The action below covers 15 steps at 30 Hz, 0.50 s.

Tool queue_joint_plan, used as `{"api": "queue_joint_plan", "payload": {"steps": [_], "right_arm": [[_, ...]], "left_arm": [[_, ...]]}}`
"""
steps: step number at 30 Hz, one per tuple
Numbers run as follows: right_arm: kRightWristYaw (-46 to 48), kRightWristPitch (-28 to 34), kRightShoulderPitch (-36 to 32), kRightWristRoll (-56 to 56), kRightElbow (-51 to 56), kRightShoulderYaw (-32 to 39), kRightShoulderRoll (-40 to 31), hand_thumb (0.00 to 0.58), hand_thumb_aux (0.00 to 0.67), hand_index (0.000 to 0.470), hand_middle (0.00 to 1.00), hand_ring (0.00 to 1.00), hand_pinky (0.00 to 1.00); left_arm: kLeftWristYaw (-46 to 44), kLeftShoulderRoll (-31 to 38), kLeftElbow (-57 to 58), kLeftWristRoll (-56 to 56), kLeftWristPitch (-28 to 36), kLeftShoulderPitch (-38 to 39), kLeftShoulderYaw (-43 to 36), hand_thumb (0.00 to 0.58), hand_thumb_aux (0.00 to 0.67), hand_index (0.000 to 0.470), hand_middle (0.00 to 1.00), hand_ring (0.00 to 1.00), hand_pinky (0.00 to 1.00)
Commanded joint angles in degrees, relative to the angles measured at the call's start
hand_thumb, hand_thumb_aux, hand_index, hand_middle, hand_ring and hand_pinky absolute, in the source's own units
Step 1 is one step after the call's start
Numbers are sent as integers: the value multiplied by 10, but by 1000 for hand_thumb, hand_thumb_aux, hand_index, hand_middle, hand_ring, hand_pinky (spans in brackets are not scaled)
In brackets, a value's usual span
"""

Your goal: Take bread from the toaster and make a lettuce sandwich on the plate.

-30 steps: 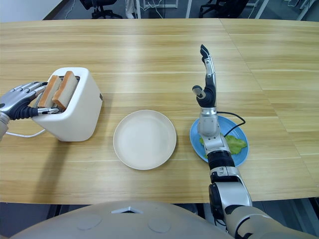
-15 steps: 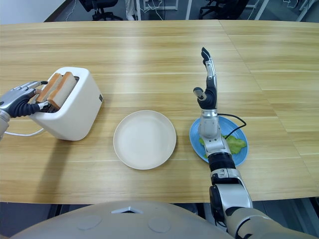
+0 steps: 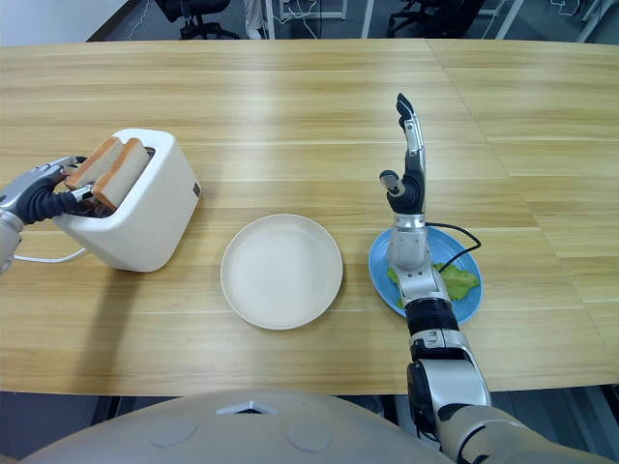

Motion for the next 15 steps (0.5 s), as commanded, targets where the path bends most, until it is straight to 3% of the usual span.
{"api": "queue_joint_plan", "payload": {"steps": [1, 15], "right_arm": [[-2, 4, 3, 1, -7, -4, 1, 0, 0, 0, 0, 0, 0], [-3, 4, 6, 1, -9, -8, 0, 0, 0, 0, 0, 0, 0]], "left_arm": [[37, -10, 6, -8, -9, -28, 19, 580, 670, 460, 1000, 1000, 1000], [103, -21, 34, -11, -45, -67, 38, 580, 670, 460, 1000, 1000, 1000]]}}
